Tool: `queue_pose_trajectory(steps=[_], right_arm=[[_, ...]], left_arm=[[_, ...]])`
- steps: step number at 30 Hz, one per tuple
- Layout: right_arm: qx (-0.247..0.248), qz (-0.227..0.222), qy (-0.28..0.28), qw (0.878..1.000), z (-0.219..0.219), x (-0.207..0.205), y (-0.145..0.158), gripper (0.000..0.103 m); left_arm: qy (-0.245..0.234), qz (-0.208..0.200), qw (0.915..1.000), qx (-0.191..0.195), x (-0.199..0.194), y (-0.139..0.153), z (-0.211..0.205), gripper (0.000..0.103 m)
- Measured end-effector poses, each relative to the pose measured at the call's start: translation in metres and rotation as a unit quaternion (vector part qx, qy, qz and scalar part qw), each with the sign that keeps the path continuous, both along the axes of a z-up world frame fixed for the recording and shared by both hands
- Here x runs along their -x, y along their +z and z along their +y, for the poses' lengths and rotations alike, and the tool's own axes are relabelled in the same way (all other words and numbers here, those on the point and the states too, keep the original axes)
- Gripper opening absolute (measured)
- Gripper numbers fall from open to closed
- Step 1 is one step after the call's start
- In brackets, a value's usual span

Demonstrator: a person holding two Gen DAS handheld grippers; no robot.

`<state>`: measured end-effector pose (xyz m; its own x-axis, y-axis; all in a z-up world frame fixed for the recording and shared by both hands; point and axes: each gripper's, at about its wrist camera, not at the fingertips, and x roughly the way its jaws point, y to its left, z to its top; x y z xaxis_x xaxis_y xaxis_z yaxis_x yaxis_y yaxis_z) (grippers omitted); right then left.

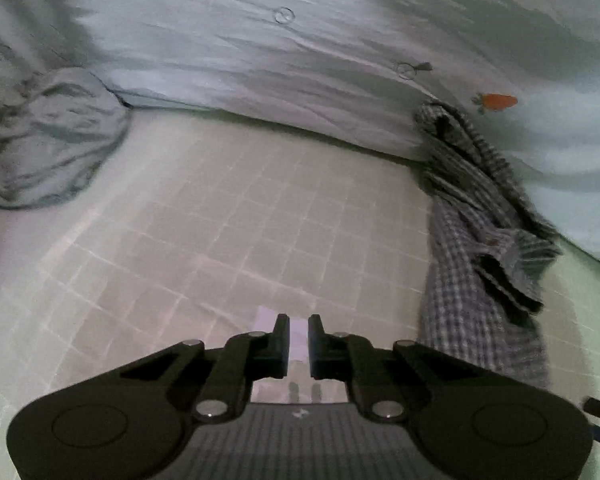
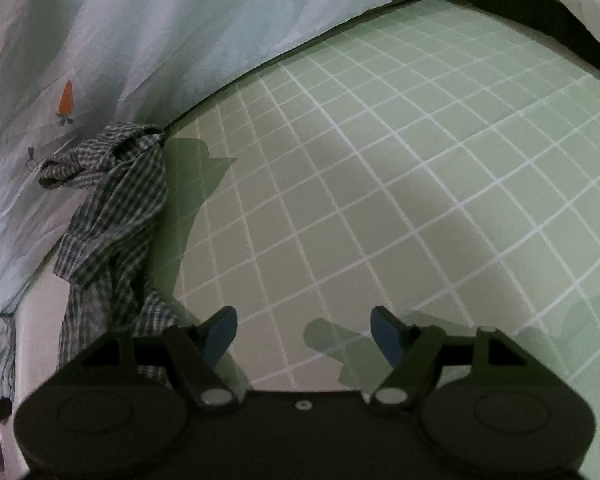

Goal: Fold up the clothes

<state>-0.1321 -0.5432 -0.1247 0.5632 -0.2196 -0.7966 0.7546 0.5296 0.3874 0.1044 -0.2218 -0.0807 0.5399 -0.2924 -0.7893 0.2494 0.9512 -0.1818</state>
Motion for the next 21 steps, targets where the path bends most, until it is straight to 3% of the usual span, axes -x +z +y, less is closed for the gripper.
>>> queue_pose_trajectory(steps=[2, 3, 5, 7, 9, 10, 12, 15, 18, 21], right_arm=[[0.002, -0.001, -0.010, 1.000, 0.003, -0.004, -0.001, 0.075], [0.002, -0.001, -0.015, 1.000, 0.002, -0.005, -0.001, 0.075], [0.005, 0.000, -0.025, 1.000, 0.001, -0.008, -0.001, 0.075], [0.021, 0.003, -0.023, 1.000, 0.002, -0.007, 0.002, 0.076], [0.038, 0.006, -0.021, 0.999, 0.002, -0.006, 0.005, 0.097], [0.048, 0.007, -0.020, 0.999, 0.003, -0.005, 0.006, 0.103], [0.077, 0.006, -0.013, 0.997, 0.006, 0.003, 0.008, 0.103], [0.079, -0.007, -0.012, 0.997, 0.001, 0.016, 0.006, 0.103], [0.076, -0.010, -0.005, 0.997, -0.008, 0.022, 0.006, 0.103], [0.074, -0.006, 0.008, 0.997, -0.017, 0.025, 0.006, 0.103]], left_arm=[[-0.025, 0.009, 0.9994, 0.020, -0.001, -0.001, -0.003, 0.012], [-0.038, 0.014, 0.9988, 0.027, -0.001, -0.003, -0.006, 0.019], [-0.059, 0.026, 0.9975, 0.027, 0.002, -0.008, -0.021, 0.042], [-0.076, 0.041, 0.9960, 0.022, 0.003, -0.013, -0.037, 0.072], [-0.089, 0.049, 0.9941, 0.037, 0.009, -0.014, -0.050, 0.077], [-0.095, 0.052, 0.9929, 0.049, 0.012, -0.014, -0.056, 0.077], [-0.100, 0.053, 0.9912, 0.068, 0.019, -0.015, -0.066, 0.077], [-0.110, 0.047, 0.9901, 0.072, 0.029, -0.013, -0.087, 0.087], [-0.167, 0.046, 0.9834, 0.054, 0.043, -0.013, -0.122, 0.087], [-0.219, 0.024, 0.9755, 0.001, 0.063, -0.018, -0.160, 0.087]])
